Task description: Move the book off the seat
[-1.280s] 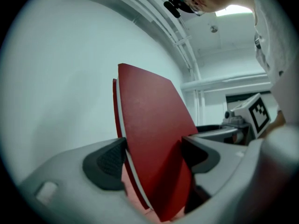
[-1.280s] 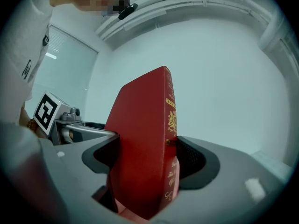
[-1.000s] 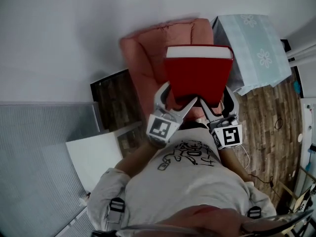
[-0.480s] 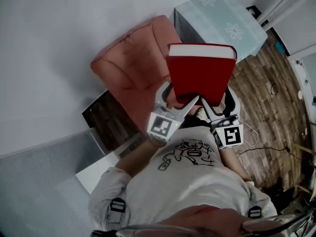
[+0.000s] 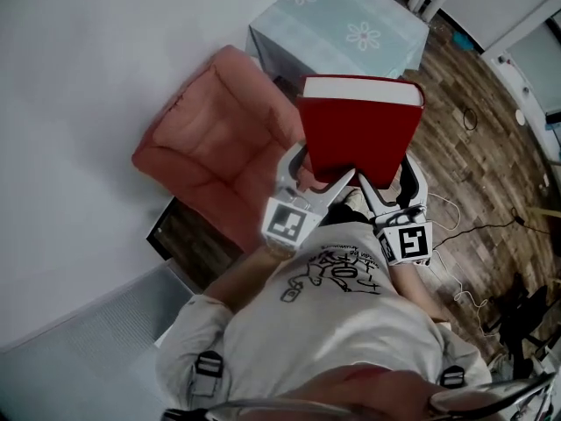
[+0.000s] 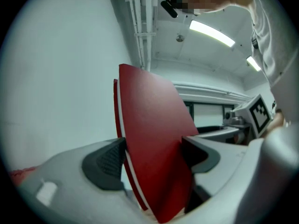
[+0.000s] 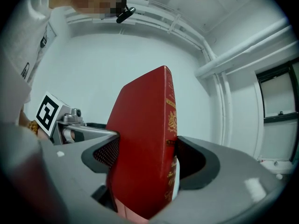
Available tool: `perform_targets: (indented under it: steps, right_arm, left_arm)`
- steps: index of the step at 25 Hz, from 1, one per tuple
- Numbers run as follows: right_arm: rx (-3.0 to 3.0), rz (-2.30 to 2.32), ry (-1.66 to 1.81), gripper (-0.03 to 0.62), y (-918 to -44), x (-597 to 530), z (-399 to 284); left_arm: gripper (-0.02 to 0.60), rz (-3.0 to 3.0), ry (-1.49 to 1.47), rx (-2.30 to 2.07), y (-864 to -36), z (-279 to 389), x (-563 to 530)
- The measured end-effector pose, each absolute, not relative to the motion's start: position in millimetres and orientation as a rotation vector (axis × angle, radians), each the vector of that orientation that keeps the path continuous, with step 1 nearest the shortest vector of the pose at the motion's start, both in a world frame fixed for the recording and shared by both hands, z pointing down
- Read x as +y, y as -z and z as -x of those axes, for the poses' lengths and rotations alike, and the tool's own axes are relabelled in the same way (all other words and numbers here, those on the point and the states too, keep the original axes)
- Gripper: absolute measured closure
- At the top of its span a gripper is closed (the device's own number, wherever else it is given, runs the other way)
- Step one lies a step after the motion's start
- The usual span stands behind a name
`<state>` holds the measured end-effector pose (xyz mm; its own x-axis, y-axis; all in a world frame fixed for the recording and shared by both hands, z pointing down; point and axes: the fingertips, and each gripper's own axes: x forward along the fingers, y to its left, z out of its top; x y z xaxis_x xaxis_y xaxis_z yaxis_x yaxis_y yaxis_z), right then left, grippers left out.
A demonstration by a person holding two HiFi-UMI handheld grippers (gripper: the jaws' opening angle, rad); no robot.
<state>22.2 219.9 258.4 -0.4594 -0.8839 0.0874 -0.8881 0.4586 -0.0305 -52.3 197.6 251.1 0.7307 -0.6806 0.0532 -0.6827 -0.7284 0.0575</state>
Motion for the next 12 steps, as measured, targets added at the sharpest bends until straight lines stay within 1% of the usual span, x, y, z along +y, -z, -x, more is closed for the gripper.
perform_targets:
  steps: [12]
  right_arm:
    - [-2.538,-1.774,-0.126,0.209,-258.9,184.4,-155.5]
  left_arm:
    - [0.216,-2.901,-0.048,-0.958,-254.1,-83.6,155.1]
